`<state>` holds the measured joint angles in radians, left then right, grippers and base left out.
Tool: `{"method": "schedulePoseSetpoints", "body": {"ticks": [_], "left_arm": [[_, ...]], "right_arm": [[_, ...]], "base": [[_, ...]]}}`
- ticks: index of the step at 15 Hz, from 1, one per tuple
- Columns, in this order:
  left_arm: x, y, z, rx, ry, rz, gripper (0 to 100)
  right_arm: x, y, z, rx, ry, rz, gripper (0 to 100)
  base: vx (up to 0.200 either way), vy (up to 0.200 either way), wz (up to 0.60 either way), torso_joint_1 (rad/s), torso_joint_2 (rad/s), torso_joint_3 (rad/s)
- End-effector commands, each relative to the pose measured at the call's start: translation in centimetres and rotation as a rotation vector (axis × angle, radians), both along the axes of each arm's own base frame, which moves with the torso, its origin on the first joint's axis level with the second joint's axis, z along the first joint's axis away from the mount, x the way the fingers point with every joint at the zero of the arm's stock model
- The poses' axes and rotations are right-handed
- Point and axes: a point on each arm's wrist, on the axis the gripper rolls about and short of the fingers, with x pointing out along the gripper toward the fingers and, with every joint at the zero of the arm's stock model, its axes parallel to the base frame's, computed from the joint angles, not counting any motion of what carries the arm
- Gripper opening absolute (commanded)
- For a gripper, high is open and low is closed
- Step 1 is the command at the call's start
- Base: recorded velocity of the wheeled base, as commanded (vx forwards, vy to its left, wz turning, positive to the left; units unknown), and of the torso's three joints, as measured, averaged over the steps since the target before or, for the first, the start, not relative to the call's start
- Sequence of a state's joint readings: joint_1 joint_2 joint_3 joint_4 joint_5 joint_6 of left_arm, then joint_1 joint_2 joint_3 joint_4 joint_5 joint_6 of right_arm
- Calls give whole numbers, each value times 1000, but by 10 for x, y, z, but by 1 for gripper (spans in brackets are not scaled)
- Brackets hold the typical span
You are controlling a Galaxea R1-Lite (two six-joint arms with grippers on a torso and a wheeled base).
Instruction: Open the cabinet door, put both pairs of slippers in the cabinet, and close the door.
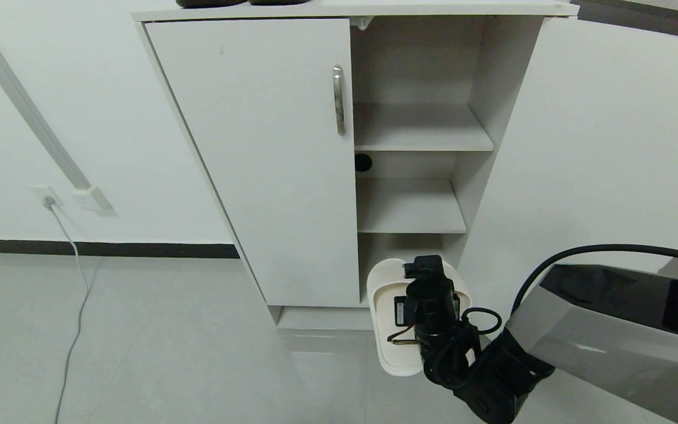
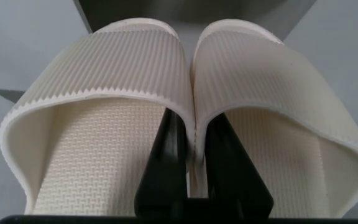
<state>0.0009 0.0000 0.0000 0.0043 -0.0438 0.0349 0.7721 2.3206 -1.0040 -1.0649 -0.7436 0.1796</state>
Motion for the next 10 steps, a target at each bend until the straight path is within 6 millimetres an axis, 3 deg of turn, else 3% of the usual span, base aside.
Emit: {"method": "schedulePoseSetpoints", "body": {"ticks": [1,4,10], "left_arm": [[0,0,0,0,0,0,0],[0,0,0,-1,0,2,0],[0,0,0,0,2,2,0]], "right_arm": [[9,1,-15,-7,-42,-10,0],[18,-6,-6,-7,-172,-26,0],[18,-6,-6,-5,-180,-26,0]], "base": [[0,0,0,0,0,0],[0,0,0,0,0,0],[0,0,0,0,0,0]]}}
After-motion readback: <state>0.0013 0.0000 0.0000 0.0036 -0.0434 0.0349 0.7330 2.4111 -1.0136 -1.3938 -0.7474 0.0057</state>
